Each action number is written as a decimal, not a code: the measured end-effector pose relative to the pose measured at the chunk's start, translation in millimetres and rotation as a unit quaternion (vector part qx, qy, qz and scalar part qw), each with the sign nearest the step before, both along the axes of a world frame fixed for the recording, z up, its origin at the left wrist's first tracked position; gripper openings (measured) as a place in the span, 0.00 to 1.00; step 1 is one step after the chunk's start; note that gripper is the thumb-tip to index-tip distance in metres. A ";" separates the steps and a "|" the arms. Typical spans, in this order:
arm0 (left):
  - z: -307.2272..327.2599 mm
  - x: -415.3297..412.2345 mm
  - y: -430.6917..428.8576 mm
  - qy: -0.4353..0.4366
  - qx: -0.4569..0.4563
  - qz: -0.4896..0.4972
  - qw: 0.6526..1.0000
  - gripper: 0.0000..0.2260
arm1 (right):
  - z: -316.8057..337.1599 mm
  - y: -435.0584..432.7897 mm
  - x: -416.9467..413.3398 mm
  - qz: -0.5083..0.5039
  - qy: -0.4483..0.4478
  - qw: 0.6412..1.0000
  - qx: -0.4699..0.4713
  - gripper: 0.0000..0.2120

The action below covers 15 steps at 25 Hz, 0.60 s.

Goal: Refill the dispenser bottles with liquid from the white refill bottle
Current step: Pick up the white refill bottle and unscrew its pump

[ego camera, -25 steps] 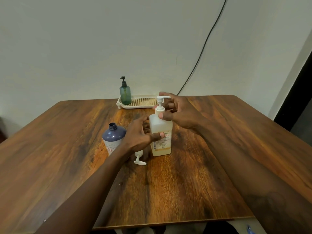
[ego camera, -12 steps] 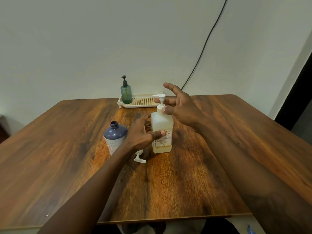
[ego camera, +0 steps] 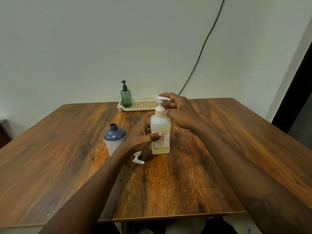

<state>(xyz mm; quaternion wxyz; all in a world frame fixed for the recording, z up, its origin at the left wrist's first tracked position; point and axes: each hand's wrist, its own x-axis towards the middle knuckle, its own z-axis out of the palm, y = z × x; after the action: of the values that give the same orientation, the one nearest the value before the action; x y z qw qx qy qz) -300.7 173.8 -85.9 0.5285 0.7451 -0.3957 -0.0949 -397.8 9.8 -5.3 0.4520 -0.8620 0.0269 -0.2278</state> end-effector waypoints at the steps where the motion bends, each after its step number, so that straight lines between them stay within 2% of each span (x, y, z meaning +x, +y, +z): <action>1: 0.5 -0.3 -0.5 0.002 0.003 -0.005 1.000 0.33 | 0.3 -2.2 -1.7 0.017 0.016 1.000 0.019 0.30; 4: 1.8 -3.3 -0.2 0.003 0.007 -0.011 1.000 0.33 | -5.7 -3.6 -2.6 0.007 0.032 0.999 -0.016 0.38; 8: 7.5 -13.0 -1.5 -0.076 0.033 0.046 0.996 0.30 | -12.4 12.7 1.9 -0.125 -0.003 0.988 -0.096 0.37; 11: 18.4 -15.2 -6.0 -0.143 0.042 0.076 0.986 0.29 | -11.9 15.0 7.7 -0.152 -0.048 0.982 -0.105 0.26; 13: 26.8 -14.7 -8.4 -0.177 0.044 0.091 0.979 0.30 | -7.9 15.3 6.2 -0.130 -0.068 0.985 -0.089 0.17; 15: 32.2 -12.8 -8.7 -0.189 0.054 0.088 0.977 0.28 | -2.8 14.1 2.5 -0.107 -0.078 0.988 -0.082 0.13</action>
<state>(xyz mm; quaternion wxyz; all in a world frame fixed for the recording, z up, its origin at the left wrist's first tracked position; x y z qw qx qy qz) -313.5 165.2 -53.7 0.4091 0.8090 -0.4157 0.0730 -395.2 23.9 -8.1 0.3534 -0.8679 0.0646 -0.3431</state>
